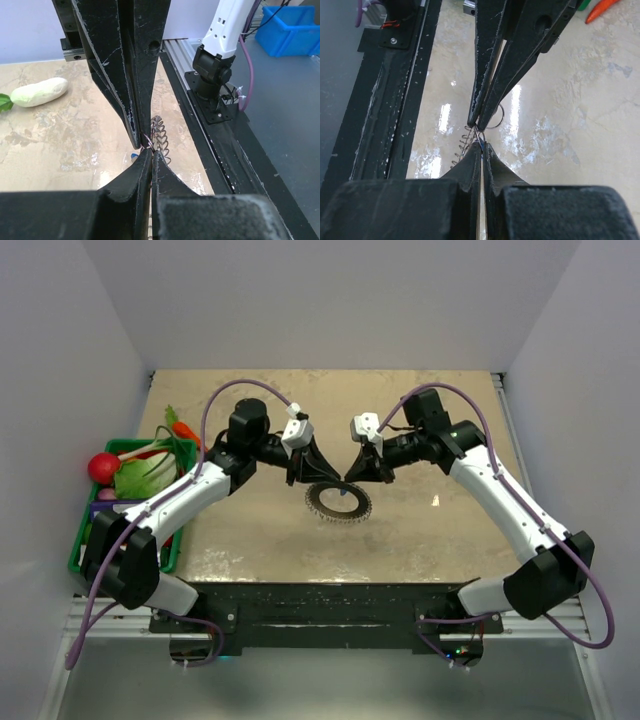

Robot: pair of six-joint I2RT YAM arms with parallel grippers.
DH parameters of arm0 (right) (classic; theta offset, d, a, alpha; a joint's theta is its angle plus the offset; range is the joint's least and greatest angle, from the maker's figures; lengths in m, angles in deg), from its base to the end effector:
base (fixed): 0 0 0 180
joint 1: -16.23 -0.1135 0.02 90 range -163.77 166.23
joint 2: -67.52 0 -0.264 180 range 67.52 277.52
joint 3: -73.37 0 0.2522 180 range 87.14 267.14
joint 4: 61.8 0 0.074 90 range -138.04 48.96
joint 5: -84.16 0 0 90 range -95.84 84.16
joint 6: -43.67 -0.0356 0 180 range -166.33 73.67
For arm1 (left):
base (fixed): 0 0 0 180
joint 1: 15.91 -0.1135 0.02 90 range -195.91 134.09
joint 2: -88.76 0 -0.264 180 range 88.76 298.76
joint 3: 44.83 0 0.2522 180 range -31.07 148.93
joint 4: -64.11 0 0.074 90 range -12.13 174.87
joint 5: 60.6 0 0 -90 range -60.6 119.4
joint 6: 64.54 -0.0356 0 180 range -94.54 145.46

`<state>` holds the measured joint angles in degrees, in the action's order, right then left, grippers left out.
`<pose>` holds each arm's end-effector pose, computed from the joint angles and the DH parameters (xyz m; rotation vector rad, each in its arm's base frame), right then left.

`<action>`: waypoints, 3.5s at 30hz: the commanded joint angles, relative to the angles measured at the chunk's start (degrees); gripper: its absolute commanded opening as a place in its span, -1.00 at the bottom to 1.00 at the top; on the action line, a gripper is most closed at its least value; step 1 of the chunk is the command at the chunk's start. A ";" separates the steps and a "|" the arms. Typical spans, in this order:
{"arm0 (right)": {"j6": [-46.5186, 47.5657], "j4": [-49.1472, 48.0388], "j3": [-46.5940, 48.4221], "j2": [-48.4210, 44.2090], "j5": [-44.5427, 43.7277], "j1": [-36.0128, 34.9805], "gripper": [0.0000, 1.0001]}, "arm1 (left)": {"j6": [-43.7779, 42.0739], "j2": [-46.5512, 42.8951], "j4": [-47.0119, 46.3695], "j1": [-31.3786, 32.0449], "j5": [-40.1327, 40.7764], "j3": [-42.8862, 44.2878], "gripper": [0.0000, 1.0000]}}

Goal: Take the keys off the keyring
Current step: Remove the key from the keyring.

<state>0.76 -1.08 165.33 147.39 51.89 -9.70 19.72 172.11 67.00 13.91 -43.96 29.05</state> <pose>0.2401 0.1502 0.3564 -1.5895 1.4178 0.9854 0.2610 -0.1889 0.3162 1.3882 1.2190 -1.4203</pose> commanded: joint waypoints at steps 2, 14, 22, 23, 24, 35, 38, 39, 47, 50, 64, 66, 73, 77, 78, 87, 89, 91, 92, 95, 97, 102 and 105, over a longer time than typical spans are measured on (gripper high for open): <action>-9.20 -9.68 -0.93 -4.37 -5.87 -1.05 -1.00 | -3.23 -0.12 0.24 0.32 4.54 2.02 -0.57; -19.31 -13.91 -1.11 -8.24 -37.21 -6.48 -1.00 | -2.97 0.23 1.30 0.32 13.06 3.51 0.13; -24.15 -17.69 -2.34 -7.98 -56.41 -11.42 -1.00 | -3.13 1.46 5.42 0.32 25.10 7.90 0.14; -24.24 -17.95 -2.26 -7.98 -57.46 -11.51 -1.00 | -3.49 1.46 6.82 0.32 25.89 8.34 0.14; -24.33 -17.87 -2.08 -8.07 -57.56 -11.60 -1.00 | -3.93 1.46 7.44 0.32 26.51 8.70 0.14; -23.45 -18.40 -4.01 -9.47 -53.00 -11.68 -1.00 | -4.46 2.60 7.54 0.85 19.84 9.32 0.07; -23.10 -18.22 -4.28 -10.00 -51.24 -11.60 -1.00 | -4.20 2.78 6.75 0.76 19.66 9.05 0.05; -22.92 -18.13 -4.36 -10.09 -50.80 -11.68 -1.00 | -4.11 2.69 6.66 0.85 19.49 9.05 0.04; -22.04 -16.81 -4.37 -9.65 -45.78 -11.60 -1.00 | -3.67 2.61 6.04 0.76 16.15 8.88 -0.14; -21.43 -15.76 -3.75 -9.04 -44.29 -11.68 -1.00 | -3.49 2.69 5.78 0.85 15.71 9.05 -0.19; -21.60 -15.06 -3.05 -7.89 -41.39 -11.60 -1.00 | -1.82 4.10 4.02 2.08 14.39 8.35 -0.38; -21.69 -15.06 -3.13 -7.89 -41.21 -11.60 -1.00 | -1.91 4.19 4.02 2.17 14.48 8.26 -0.41; -21.69 -15.32 -3.57 -7.98 -41.74 -11.60 -1.00 | -2.00 4.19 4.02 2.52 13.95 8.26 -0.92; -21.78 -15.85 -3.84 -8.42 -42.18 -11.60 -1.00 | -2.17 4.19 4.02 2.61 13.16 8.00 -1.00; -21.87 -15.85 -3.84 -8.42 -42.09 -11.60 -1.00 | -2.26 4.10 4.11 2.69 12.90 7.91 -1.00; -19.59 -15.58 -4.10 -10.79 -42.70 -11.42 -0.57 | -3.31 2.70 4.81 2.87 10.62 7.21 -1.00; -18.88 -15.76 -4.80 -12.81 -42.09 -10.81 -0.43 | -3.75 2.43 5.16 2.78 9.65 7.12 -1.00; -18.35 -15.32 -4.98 -13.86 -40.34 -9.67 -0.36 | -4.28 2.08 5.60 2.78 8.33 7.12 -1.00; -18.18 -15.23 -5.07 -14.83 -39.38 -9.05 -0.35 | -4.37 1.99 5.69 2.78 8.06 7.12 -1.00; -17.39 -15.67 -6.12 -16.85 -34.98 -6.07 -0.34 | -4.55 1.81 5.86 2.78 6.66 7.03 -1.00; -16.60 -15.67 -7.00 -17.30 -31.48 -3.79 -0.36 | -4.81 1.64 5.95 2.78 5.69 6.94 -1.00; -13.87 -14.00 -9.71 -16.69 -25.40 -2.02 -0.46 | -5.60 1.20 6.74 2.78 4.29 7.03 -1.00; -12.64 -14.09 -11.48 -15.64 -21.45 -1.84 -0.49 | -6.12 1.20 7.44 2.78 2.97 7.38 -1.00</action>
<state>-14.71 -15.35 156.17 130.43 22.41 -11.82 15.35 176.15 75.32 16.43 -37.12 35.76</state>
